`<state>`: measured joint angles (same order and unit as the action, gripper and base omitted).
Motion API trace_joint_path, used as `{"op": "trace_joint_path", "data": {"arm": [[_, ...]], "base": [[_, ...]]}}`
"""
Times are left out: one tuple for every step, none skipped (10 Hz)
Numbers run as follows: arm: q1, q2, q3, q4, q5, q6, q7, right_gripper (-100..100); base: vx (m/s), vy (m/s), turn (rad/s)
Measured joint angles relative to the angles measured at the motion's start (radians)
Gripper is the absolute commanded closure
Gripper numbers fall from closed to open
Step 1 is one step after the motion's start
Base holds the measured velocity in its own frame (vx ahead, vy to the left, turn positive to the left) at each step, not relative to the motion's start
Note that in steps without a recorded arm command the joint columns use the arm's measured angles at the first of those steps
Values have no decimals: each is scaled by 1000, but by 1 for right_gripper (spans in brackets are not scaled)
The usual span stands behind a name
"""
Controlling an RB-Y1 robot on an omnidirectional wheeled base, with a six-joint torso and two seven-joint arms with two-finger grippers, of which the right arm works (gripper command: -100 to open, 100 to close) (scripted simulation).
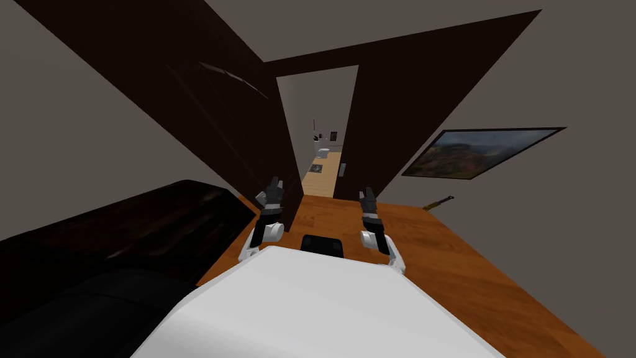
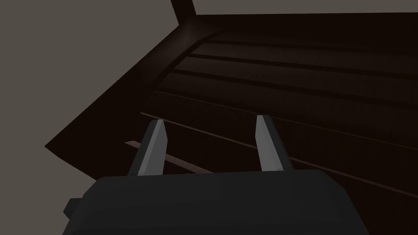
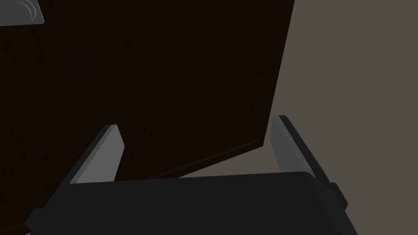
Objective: Pull the door open
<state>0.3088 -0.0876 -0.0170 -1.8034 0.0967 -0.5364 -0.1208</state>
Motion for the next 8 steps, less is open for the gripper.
{"op": "trace_joint_path", "data": {"arm": [[-15,-9,-6,28,6,-1,-14,-100],[-38,-14,-10,66,13,-5,-24,-100],[-55,-21,-14,90,20,-2,-35,-100],[-73,-28,-19,122,27,-4,-47,-100],[-87,-36,-23,149,34,-5,-60,-100],[-104,-46,-29,176,40,-5,-75,-100],[-118,-53,-32,197,48,0,-88,-100],[-136,-58,-36,228,56,-2,-99,-100]], "base": [[100,26,-13],[104,30,-8],[113,29,-10],[95,19,-11],[99,26,-11],[101,32,-10],[102,31,-11],[99,28,-10]]}}
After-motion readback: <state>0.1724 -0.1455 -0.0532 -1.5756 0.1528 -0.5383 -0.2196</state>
